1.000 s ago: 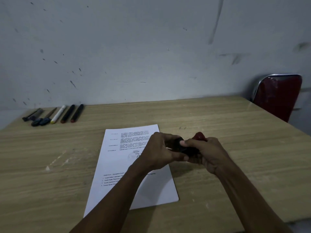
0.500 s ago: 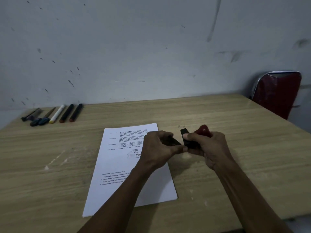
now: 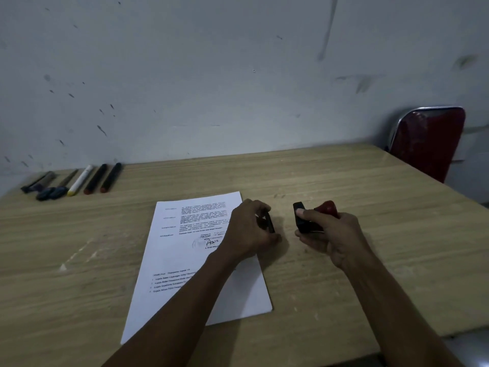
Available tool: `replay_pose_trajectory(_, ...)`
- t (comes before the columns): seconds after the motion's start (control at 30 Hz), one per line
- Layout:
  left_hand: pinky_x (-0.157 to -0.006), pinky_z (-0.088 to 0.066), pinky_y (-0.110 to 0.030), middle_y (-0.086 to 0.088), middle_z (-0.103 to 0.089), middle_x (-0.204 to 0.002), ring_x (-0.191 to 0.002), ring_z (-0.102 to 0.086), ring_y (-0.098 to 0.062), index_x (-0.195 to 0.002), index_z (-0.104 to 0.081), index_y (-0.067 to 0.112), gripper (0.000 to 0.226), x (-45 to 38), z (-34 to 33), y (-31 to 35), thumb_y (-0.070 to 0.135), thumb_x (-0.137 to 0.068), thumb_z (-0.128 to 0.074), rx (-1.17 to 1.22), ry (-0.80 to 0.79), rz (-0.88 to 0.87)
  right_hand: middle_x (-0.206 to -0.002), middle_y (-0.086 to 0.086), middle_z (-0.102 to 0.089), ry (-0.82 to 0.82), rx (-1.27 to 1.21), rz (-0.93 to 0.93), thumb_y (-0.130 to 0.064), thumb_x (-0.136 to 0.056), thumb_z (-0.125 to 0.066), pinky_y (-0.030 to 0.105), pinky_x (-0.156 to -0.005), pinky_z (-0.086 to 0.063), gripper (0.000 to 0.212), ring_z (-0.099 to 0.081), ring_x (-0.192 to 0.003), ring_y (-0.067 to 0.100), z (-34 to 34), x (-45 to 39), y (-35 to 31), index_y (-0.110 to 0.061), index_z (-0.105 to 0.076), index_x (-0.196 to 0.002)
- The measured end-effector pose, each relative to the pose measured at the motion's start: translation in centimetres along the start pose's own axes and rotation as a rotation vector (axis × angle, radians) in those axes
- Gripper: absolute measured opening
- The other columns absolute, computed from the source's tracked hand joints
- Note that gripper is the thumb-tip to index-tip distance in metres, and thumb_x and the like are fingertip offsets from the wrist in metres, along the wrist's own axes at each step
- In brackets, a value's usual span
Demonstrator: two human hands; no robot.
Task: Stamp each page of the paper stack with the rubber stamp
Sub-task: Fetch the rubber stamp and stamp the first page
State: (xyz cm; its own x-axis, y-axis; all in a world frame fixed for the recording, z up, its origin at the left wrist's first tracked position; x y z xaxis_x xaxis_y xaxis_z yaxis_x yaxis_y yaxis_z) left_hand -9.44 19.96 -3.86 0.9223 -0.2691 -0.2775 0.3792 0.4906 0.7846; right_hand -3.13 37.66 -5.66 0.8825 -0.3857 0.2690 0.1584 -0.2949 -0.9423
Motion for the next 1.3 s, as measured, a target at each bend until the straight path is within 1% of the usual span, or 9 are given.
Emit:
replay_pose_trajectory(0.13, -0.089, -0.047, -0.025, 0.002, -0.067, -0.113, -0.106, -0.060, -0.012, -0.120, -0.064, 0.015, 0.072, -1.0, -1.5, 0.7, 0.040, -0.057, -0.089, -0.136, -0.031, -0.037, -0.080, 0.021, -0.074, 0.006, 0.035, 0.033, -0.011, -0.069, -0.086, 0.033, -0.056, -0.058, 0.034, -0.074, -0.071, 0.034, 0.6, 0.0, -0.6, -0.003, -0.065, -0.093)
replay_pose_trajectory(0.3, -0.091, -0.035, -0.038, 0.006, -0.054, -0.114, -0.120, -0.038, -0.022, -0.112, -0.067, 0.032, 0.077, -1.6, -2.6, -0.9, 0.080, -0.052, -0.068, -0.484, -0.090, 0.029, -0.086, 0.023, -0.073, 0.005, 0.034, 0.093, -0.010, -0.071, -0.086, 0.030, -0.051, -0.055, 0.041, -0.074, -0.068, 0.036, 0.8, 0.1, -1.3, -0.006, -0.061, -0.103)
replay_pose_trajectory(0.43, -0.094, -0.027, -0.043, 0.002, -0.045, -0.116, -0.125, -0.025, -0.025, -0.110, -0.065, 0.032, 0.069, -1.2, -2.2, -1.3, 0.075, -0.057, -0.069, -0.566, -0.113, 0.066, -0.084, 0.023, -0.073, -0.017, 0.077, 0.073, -0.017, -0.077, -0.083, 0.029, -0.048, -0.054, 0.032, -0.074, -0.067, 0.034, 0.3, -0.1, -1.0, -0.008, -0.058, -0.095)
replay_pose_trajectory(0.63, -0.093, -0.024, -0.043, 0.004, -0.044, -0.121, -0.127, -0.023, -0.023, -0.117, -0.062, 0.032, 0.071, -1.1, -2.1, -1.7, 0.072, -0.059, -0.070, -0.545, -0.169, 0.082, -0.084, 0.018, -0.074, -0.059, 0.224, 0.035, -0.035, -0.095, -0.063, 0.029, -0.050, -0.053, 0.030, -0.075, -0.067, 0.031, -0.7, -0.6, 0.1, -0.005, -0.059, -0.102)
replay_pose_trajectory(0.87, -0.081, -0.023, -0.037, 0.006, -0.050, -0.108, -0.119, -0.031, -0.021, -0.094, -0.071, 0.031, 0.063, -0.8, -1.8, -1.5, 0.073, -0.052, -0.053, -0.499, -0.130, 0.044, -0.072, 0.011, -0.068, -0.055, 0.382, 0.072, -0.038, -0.098, -0.055, 0.021, -0.040, -0.039, 0.030, -0.070, -0.057, 0.032, -1.1, -0.2, 0.1, -0.008, -0.058, -0.098)
replay_pose_trajectory(1.03, -0.091, -0.027, -0.042, 0.004, -0.049, -0.115, -0.123, -0.028, -0.021, -0.105, -0.067, 0.032, 0.072, -0.7, -1.9, -1.5, 0.075, -0.050, -0.054, -0.515, -0.203, 0.068, -0.060, 0.006, -0.054, -0.050, 0.383, 0.109, -0.031, -0.097, -0.058, 0.023, -0.038, -0.034, 0.027, -0.059, -0.043, 0.025, -1.6, -0.2, -0.1, -0.004, -0.056, -0.096)
replay_pose_trajectory(1.13, -0.100, -0.025, -0.046, 0.004, -0.045, -0.126, -0.130, -0.023, -0.020, -0.127, -0.056, 0.031, 0.090, -0.4, -1.6, -1.7, 0.076, -0.049, -0.056, -0.470, -0.222, 0.091, -0.054, 0.003, -0.055, -0.032, 0.369, 0.155, -0.025, -0.095, -0.062, 0.025, -0.041, -0.034, 0.023, -0.054, -0.040, 0.022, -1.7, -0.2, -0.5, -0.001, -0.059, -0.093)
replay_pose_trajectory(1.2, -0.101, -0.024, -0.044, 0.004, -0.044, -0.131, -0.131, -0.025, -0.018, -0.132, -0.051, 0.030, 0.093, -0.1, -0.6, -1.5, 0.072, -0.050, -0.057, -0.420, -0.172, 0.081, -0.049, 0.000, -0.055, -0.040, 0.367, 0.202, -0.021, -0.093, -0.064, 0.026, -0.041, -0.034, 0.018, -0.053, -0.039, 0.022, -2.0, 0.0, -0.9, -0.004, -0.061, -0.092)
replay_pose_trajectory(1.3, -0.098, -0.023, -0.037, 0.005, -0.048, -0.132, -0.131, -0.031, -0.017, -0.129, -0.054, 0.028, 0.080, -0.1, 2.1, -1.6, 0.067, -0.060, -0.068, -0.318, -0.039, 0.026, -0.044, -0.004, -0.053, -0.075, 0.366, 0.289, -0.015, -0.092, -0.066, 0.023, -0.038, -0.033, 0.012, -0.050, -0.036, 0.022, -3.0, 0.6, -1.7, -0.005, -0.062, -0.087)
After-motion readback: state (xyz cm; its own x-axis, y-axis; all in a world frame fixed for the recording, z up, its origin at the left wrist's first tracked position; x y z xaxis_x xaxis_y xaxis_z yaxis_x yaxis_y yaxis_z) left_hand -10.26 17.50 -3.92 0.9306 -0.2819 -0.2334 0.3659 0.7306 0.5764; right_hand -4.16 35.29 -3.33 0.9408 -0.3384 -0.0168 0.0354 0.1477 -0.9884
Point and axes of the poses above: each hand's wrist, its own x-axis away from the middle knuckle, its own z-axis out of the back of the hand, y = z × x, the point moved 9 cm from there along -x, towards the middle knuckle
